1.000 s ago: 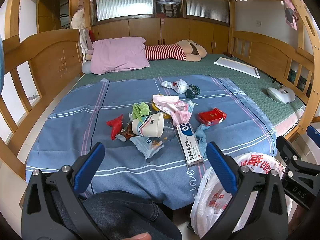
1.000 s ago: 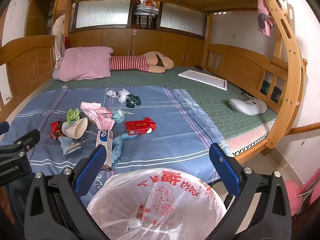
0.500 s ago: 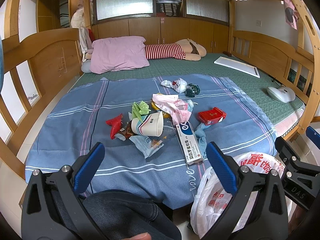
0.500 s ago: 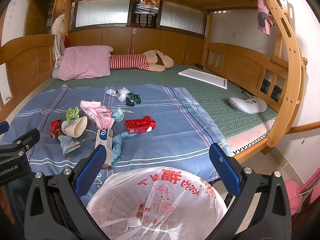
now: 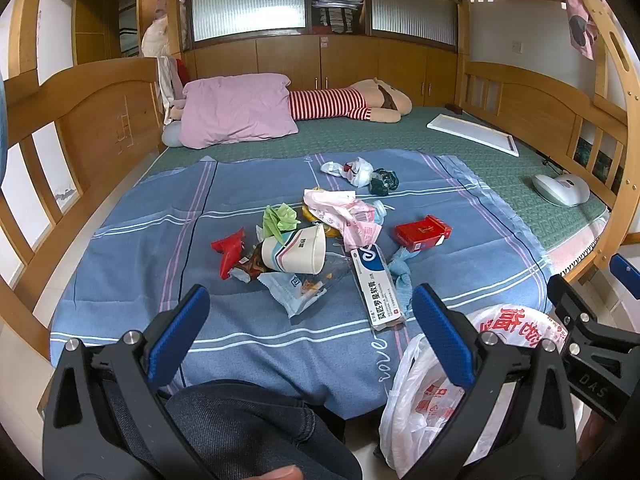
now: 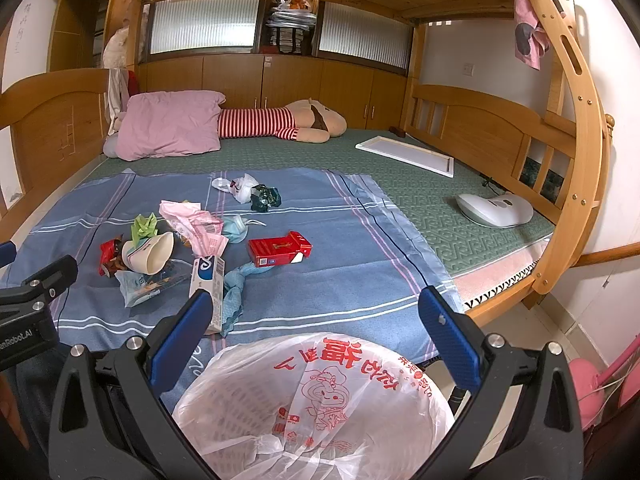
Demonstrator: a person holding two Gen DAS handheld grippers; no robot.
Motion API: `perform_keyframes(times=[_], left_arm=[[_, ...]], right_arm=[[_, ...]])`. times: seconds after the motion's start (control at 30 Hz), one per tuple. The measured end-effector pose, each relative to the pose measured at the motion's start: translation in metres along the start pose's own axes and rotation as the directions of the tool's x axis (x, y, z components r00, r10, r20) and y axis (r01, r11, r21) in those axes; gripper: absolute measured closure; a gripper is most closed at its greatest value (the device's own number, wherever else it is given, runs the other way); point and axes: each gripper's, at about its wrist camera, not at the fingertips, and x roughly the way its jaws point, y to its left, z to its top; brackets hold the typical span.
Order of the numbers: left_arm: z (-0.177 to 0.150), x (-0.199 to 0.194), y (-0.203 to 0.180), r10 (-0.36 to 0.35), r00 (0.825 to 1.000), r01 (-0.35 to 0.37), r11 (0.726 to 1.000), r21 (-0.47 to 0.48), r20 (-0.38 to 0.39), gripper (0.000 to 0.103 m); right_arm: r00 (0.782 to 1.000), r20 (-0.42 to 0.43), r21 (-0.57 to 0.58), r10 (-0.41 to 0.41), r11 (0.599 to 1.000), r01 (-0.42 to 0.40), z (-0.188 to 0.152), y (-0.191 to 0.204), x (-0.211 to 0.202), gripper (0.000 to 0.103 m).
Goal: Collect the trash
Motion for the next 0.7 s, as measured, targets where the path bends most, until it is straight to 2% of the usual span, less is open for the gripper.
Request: perform_keyframes(times=[0.7], left_arm=[[0.0007, 0.0, -0.0022, -0.005, 1.0, 0.005, 1.0, 0.006, -0.006, 0.003]], right_arm=[[1.0, -0.002, 0.002, -0.001, 1.0, 0.001, -0.0009, -0.0005, 0.0011, 0.002]])
